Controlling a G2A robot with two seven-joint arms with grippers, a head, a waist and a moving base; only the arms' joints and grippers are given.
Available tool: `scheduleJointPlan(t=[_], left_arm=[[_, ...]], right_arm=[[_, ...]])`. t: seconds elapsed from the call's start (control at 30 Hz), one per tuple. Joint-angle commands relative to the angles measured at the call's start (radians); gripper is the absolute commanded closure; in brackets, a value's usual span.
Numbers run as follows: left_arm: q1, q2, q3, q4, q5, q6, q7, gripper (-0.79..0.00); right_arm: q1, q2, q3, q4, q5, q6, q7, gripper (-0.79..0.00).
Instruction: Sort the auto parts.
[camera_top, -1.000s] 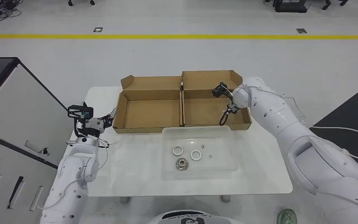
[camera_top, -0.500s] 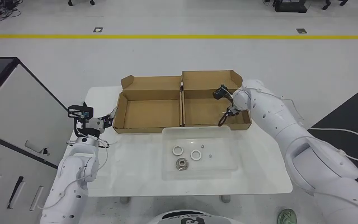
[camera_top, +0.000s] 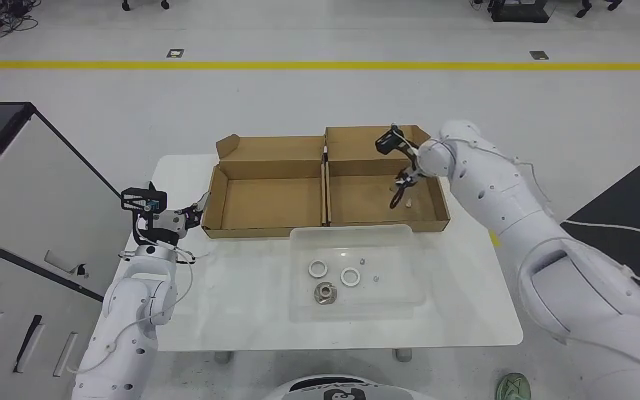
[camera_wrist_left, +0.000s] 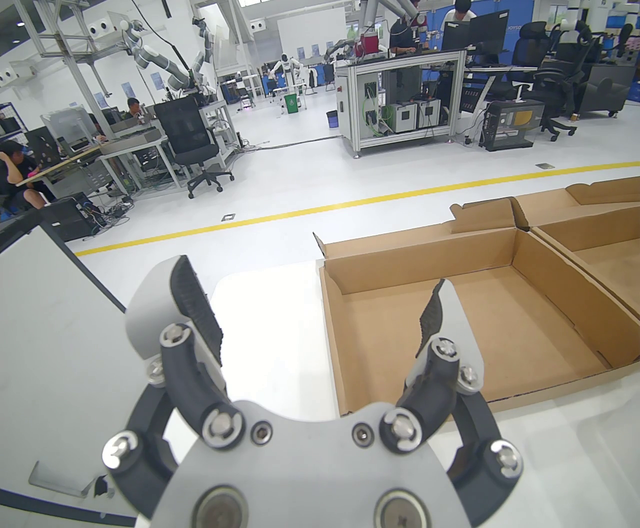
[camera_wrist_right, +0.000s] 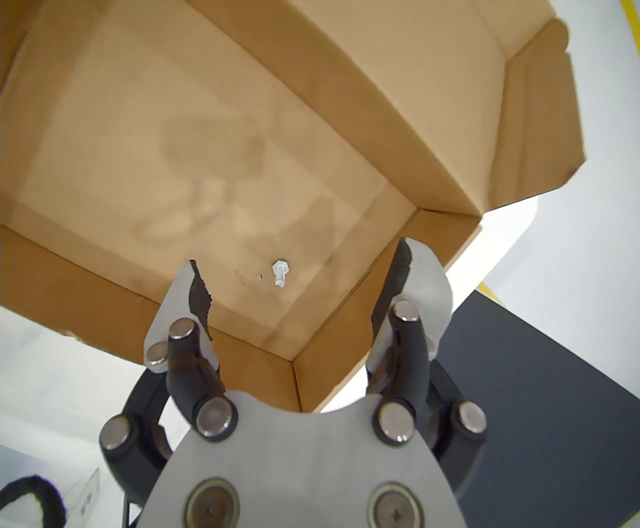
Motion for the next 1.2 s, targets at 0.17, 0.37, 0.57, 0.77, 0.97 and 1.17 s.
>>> scheduleJointPlan(t=[0.17,0.37,0.57,0.77,0.97,1.17], left_arm=[[0.0,0.0,0.0,0.0,0.0,0.0,0.0,-0.785],[0.0,0.0,0.0,0.0,0.0,0.0,0.0,-0.785],[0.0,0.0,0.0,0.0,0.0,0.0,0.0,-0.785],[0.0,0.0,0.0,0.0,0.0,0.0,0.0,-0.785],[0.0,0.0,0.0,0.0,0.0,0.0,0.0,-0.785],[0.0,0.0,0.0,0.0,0.0,0.0,0.0,-0.785]], right_arm=[[-0.055,0.063,0.13,-0.263,0.054,-0.073,0.112,-0.785],[-0.167,0.125,0.259,-0.528,0.103,-0.115,0.262,-0.785],[-0.295,0.174,0.313,-0.759,0.149,-0.091,0.334,-0.785],[-0.365,0.224,0.289,-0.914,0.195,-0.046,0.378,-0.785],[-0.4,0.264,0.247,-0.994,0.213,-0.022,0.403,-0.785],[-0.4,0.264,0.247,-0.994,0.213,-0.022,0.403,-0.785]])
